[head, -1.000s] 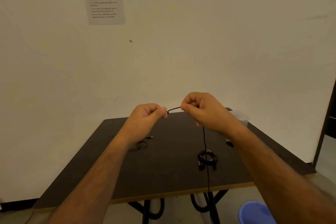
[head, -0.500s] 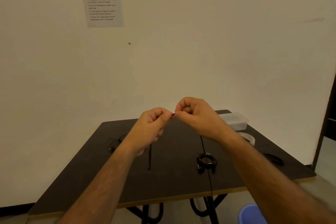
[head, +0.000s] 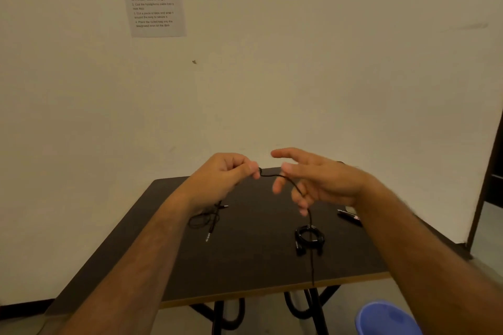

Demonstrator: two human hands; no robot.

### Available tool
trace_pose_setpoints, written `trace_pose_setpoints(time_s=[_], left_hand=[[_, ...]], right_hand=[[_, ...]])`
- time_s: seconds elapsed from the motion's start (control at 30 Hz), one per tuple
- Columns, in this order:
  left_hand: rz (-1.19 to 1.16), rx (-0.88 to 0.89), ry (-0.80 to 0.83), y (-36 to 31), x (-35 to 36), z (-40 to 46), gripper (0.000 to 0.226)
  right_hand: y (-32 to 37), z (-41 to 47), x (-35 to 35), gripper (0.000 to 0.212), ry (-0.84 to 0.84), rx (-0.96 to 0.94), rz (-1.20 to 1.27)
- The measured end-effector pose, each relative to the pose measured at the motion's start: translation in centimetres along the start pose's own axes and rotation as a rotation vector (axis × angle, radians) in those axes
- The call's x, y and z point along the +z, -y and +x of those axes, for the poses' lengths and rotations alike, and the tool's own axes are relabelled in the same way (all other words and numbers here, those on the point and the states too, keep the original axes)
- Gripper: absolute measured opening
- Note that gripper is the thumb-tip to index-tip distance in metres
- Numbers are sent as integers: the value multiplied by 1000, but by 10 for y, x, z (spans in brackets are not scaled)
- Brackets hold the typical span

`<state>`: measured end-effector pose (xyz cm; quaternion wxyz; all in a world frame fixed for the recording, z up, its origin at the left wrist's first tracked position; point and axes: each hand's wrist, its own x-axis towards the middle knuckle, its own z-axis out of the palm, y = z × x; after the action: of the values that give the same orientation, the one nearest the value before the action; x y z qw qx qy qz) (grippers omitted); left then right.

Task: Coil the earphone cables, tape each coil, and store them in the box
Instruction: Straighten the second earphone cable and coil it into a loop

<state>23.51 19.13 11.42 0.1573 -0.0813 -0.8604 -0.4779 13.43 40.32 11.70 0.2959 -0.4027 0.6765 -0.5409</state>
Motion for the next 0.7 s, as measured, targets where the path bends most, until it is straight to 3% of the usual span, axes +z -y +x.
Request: trace_pose_setpoints(time_s=[0.07,0.13,0.23,0.3,0.4,0.5,0.63,0.7], left_hand=[[-17,31,52,-7,7,4,28],[-54,27,85,-11,11,7,29],[-63,14,111,-12,11,7,31],[-47,-10,83,-9,8,7,34],[-39,-72,44,0,0,2,33],[-109,-103,41,11,-5,-3,37],[-138,-89,60,7,-2,-2,37],[-125,-68,75,-1,4,1,34]], right_hand=[[3,8,9,83,-18,0,-98],[8,13,15,83,-67,-6,-219],[9,15,13,41,-51,-109,-349],[12,13,9,20,-136,-184,-397],[17,4,-8,23,-381,-283,-403],[16,-6,-25,24,-492,-328,-302],[14,-8,-24,22,-302,-241,-168],[15,-6,-18,42,-179,-188,-181]])
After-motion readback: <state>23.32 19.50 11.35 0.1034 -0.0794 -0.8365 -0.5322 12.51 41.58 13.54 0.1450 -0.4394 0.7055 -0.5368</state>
